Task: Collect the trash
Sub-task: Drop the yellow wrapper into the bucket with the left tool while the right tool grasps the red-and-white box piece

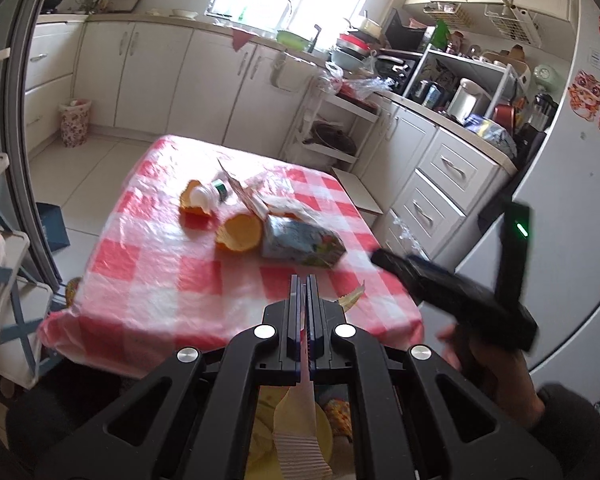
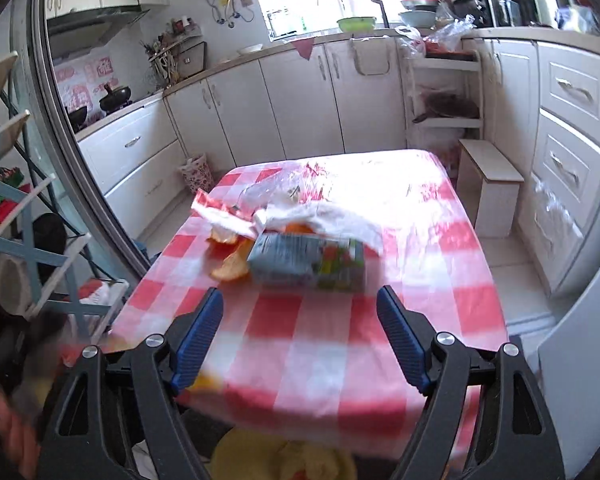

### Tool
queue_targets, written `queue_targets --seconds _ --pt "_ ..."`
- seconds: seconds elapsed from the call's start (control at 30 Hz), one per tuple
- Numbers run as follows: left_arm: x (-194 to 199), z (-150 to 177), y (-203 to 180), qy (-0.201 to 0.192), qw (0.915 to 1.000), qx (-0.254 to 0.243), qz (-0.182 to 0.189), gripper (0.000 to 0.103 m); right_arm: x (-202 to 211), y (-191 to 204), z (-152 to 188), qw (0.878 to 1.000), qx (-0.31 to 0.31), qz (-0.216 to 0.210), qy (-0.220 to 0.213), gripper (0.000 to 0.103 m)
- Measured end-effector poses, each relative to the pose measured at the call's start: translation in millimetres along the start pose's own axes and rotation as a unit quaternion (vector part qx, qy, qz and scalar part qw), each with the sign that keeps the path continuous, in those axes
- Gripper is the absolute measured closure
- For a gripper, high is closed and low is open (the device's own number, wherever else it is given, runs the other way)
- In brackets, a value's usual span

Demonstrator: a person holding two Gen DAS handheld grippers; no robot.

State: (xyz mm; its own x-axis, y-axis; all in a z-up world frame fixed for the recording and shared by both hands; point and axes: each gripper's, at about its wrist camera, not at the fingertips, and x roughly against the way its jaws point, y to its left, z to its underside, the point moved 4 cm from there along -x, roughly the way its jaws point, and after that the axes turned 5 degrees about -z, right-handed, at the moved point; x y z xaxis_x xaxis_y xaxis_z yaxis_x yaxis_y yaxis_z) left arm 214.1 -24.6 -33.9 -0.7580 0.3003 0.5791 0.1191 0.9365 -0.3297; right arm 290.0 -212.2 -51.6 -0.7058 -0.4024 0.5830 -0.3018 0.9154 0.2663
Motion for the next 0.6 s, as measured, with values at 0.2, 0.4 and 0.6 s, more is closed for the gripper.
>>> queue_targets --seconds 0.2,0.4,0.6 --pt "-11 50 -19 0.045 0.9984 -0.033 0.005 0.101 -48 22 -17 0.998 0.046 -0.017 0.025 0.027" --pt "-43 94 -13 0.110 0.9936 -0.019 0.014 0.101 -94 56 -25 0.993 0.106 -0.024 0.049 0.027" --pt "-52 121 -19 0.145 0.9883 -0.035 0.029 0.101 -144 76 -31 0.986 0.155 -0.011 0.066 0.027"
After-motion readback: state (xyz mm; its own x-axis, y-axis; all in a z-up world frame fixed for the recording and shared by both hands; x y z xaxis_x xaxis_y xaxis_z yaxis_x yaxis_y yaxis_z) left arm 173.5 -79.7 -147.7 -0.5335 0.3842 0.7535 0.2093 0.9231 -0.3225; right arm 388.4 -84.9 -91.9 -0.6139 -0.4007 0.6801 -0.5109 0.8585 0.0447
